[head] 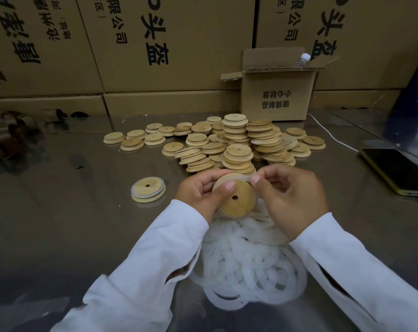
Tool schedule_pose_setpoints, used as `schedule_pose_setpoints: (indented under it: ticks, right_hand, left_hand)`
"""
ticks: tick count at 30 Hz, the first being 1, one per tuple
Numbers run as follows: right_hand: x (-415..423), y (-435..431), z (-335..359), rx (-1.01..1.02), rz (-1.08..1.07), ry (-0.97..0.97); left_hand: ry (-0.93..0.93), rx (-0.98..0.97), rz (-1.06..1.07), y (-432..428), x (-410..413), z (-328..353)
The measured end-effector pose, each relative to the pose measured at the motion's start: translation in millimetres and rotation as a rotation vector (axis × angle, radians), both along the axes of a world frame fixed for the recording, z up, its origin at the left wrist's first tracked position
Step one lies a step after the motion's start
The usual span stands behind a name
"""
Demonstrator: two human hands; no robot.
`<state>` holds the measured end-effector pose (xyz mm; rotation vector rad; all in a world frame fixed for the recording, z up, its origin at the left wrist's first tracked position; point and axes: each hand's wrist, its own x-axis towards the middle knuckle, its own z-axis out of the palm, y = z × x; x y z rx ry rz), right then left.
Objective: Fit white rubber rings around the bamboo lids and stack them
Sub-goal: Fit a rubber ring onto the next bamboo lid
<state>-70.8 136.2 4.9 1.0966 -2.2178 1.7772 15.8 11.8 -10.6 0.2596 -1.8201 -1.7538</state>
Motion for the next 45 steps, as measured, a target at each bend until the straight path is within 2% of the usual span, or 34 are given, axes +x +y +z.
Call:
schedule_pose_setpoints:
  ticks: [8, 16, 28, 34, 38, 45]
  right_hand:
    - [1.3, 0.9, 1.6, -0.037, 0.073, -0.078]
    - [0.2, 0.0, 2.5, -0.119, 0.162, -0.249]
    - [5.4, -0.4, -7.0, -0.076, 0.016, 0.057]
    - [2.4, -0.5, -4.6, -0.14, 0.077, -0.108]
    - [5.3, -1.4, -8.4, -0.141, 0.058, -0.084]
    - [8.0, -2.8, -11.5, -0.096, 0.039, -0.063]
  left_hand:
    - [0.031, 0.05, 0.01, -1.0, 0.6, -1.2]
    - [0.06, 0.12, 0.025, -5.3, 0.7, -0.7]
    - [0.076, 0.156, 0.025, -3.8, 0.4, -2.8]
    - [0.113, 0.201, 0.003, -6.0, -1.1, -1.8]
    - [0.137, 0.156, 0.063, -3.4, -0.7, -1.4]
    - [0.152, -0.072, 0.222, 3.5, 1.4, 2.8]
